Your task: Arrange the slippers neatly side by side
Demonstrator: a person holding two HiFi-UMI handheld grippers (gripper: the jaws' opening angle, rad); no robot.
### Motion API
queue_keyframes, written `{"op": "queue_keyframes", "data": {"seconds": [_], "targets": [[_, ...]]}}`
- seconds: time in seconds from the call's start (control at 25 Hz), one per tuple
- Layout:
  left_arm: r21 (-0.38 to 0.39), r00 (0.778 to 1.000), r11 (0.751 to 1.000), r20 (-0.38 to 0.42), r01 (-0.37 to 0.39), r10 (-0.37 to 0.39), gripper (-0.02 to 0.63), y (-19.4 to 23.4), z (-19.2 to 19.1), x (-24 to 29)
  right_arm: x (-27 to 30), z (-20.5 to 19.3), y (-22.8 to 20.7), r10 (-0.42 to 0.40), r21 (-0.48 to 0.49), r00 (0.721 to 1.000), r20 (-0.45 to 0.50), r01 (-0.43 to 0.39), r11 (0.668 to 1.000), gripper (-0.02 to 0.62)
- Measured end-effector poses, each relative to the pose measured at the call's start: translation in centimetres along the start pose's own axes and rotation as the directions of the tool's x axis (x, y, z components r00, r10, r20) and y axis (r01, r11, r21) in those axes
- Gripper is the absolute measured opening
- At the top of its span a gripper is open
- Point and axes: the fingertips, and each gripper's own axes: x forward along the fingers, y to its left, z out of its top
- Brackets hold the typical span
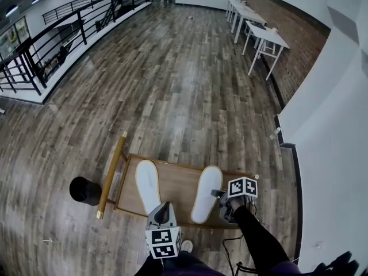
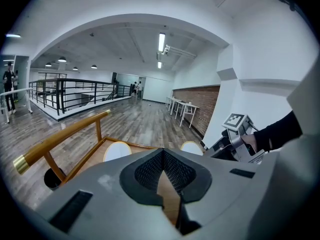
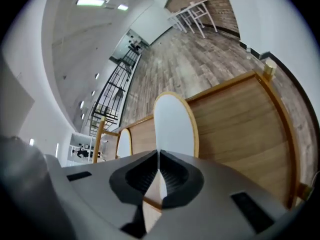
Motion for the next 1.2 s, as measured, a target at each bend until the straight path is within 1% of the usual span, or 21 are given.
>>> {"op": "queue_keyframes", "data": {"seconds": [0.04, 0.08, 0.2, 0.32, 0.56, 0.68, 0.76, 0.96, 1.2], "targets": [[0.0, 1.0, 1.0, -0.001, -0.002, 0.002, -0.001, 0.1, 0.0, 0.0, 0.1, 0.1, -0.1, 0.002, 0.012, 1.0, 0.006, -0.002, 1.0, 0.011], [0.0, 1.0, 1.0, -0.002, -0.004, 0.004, -0.001, 0.3, 0.0, -0.1, 0.2, 0.1, -0.1, -0.002, 0.005, 1.0, 0.003, 0.002, 1.0, 0.011], [-0.001, 1.0, 1.0, -0.002, -0.005, 0.005, 0.0, 0.5, 0.1, -0.1, 0.8, -0.5, -0.2, -0.027, -0.072, 0.999, -0.047, 0.023, 0.997, 0.011], [0.0, 1.0, 1.0, -0.001, -0.006, 0.006, 0.0, 0.8, 0.0, -0.1, 1.1, -0.8, -0.1, -0.055, -0.159, 0.995, -0.082, 0.041, 0.986, 0.011], [0.003, 1.0, 1.0, -0.006, -0.008, 0.008, -0.001, 1.5, 0.1, -0.1, 2.1, -0.7, 0.5, -0.079, -0.236, 0.988, -0.129, 0.046, 0.971, 0.011], [0.006, 1.0, 1.0, -0.007, -0.008, 0.008, -0.001, 1.8, 0.1, 0.0, 2.7, -0.4, 0.9, -0.076, -0.282, 0.986, -0.149, 0.032, 0.959, 0.011], [0.006, 1.0, 1.0, -0.01, -0.01, 0.01, 0.0, 2.0, 0.0, 0.1, 3.2, -0.2, 0.9, -0.082, -0.289, 0.984, -0.156, 0.034, 0.957, 0.011], [0.004, 1.0, 1.0, -0.023, -0.017, 0.017, 0.0, 2.5, 0.0, 0.5, 4.1, -0.2, 0.4, -0.133, -0.308, 0.975, -0.18, 0.072, 0.949, 0.011], [0.002, 1.0, 1.0, -0.022, -0.019, 0.019, -0.001, 2.7, 0.3, 0.9, 4.6, -0.4, 0.3, -0.099, -0.286, 0.978, -0.182, 0.044, 0.957, 0.012]]}}
